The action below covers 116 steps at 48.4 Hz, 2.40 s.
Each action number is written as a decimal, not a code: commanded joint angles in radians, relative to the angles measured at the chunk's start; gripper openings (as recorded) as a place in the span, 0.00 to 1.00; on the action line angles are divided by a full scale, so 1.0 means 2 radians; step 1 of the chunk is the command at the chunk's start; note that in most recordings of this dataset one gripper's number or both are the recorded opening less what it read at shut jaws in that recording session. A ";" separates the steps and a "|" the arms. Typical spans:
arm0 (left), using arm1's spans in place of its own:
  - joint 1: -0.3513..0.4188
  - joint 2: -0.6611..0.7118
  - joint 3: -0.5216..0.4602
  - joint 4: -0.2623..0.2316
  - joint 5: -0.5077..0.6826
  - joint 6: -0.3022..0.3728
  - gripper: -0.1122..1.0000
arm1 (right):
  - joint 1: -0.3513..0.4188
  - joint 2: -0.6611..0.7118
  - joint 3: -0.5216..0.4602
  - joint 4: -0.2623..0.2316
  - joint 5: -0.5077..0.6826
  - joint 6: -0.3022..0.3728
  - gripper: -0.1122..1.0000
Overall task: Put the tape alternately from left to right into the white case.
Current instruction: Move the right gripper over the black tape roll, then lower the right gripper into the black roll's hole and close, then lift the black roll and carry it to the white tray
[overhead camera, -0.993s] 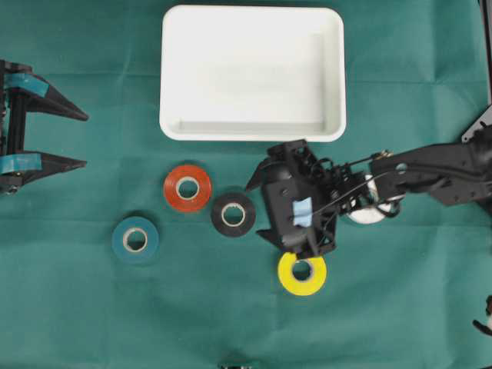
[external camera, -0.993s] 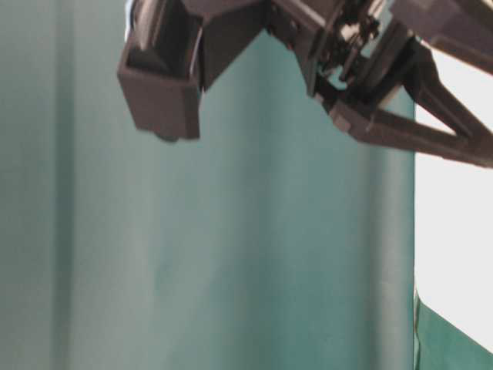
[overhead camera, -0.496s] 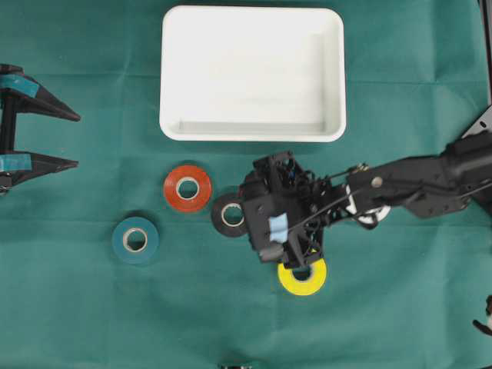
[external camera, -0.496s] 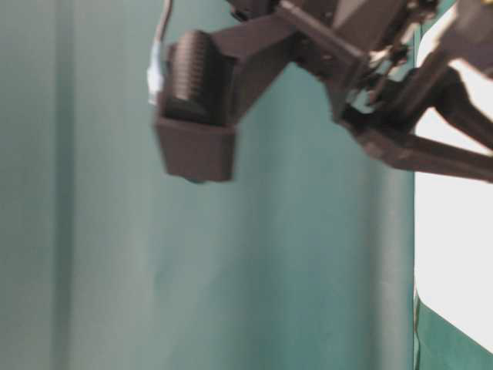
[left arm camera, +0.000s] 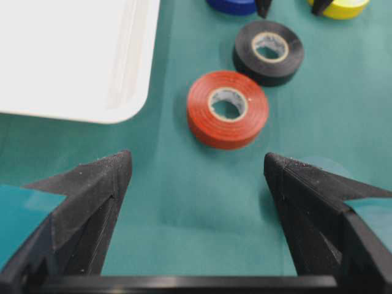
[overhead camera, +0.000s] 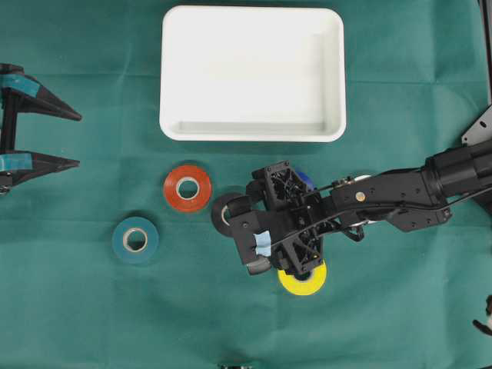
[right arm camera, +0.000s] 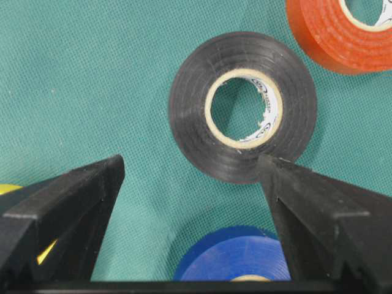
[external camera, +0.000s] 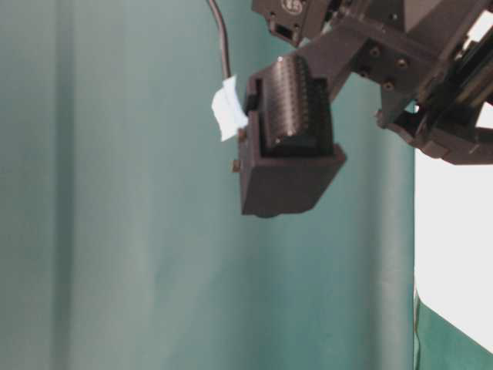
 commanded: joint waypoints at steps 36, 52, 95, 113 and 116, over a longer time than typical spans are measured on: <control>-0.001 0.004 -0.006 0.000 -0.006 -0.001 0.92 | 0.001 0.041 -0.028 -0.002 -0.041 -0.001 0.83; -0.001 0.003 -0.005 0.000 -0.006 -0.001 0.92 | 0.001 0.061 -0.036 -0.002 -0.044 -0.001 0.83; -0.001 0.003 0.000 0.000 -0.006 -0.002 0.92 | 0.001 0.035 -0.041 -0.036 -0.037 0.001 0.10; -0.001 0.004 0.000 0.000 -0.006 -0.002 0.92 | 0.009 -0.029 -0.043 -0.035 0.007 0.003 0.10; -0.001 0.003 0.000 0.000 -0.006 -0.002 0.92 | 0.008 -0.029 -0.043 -0.036 0.007 0.008 0.10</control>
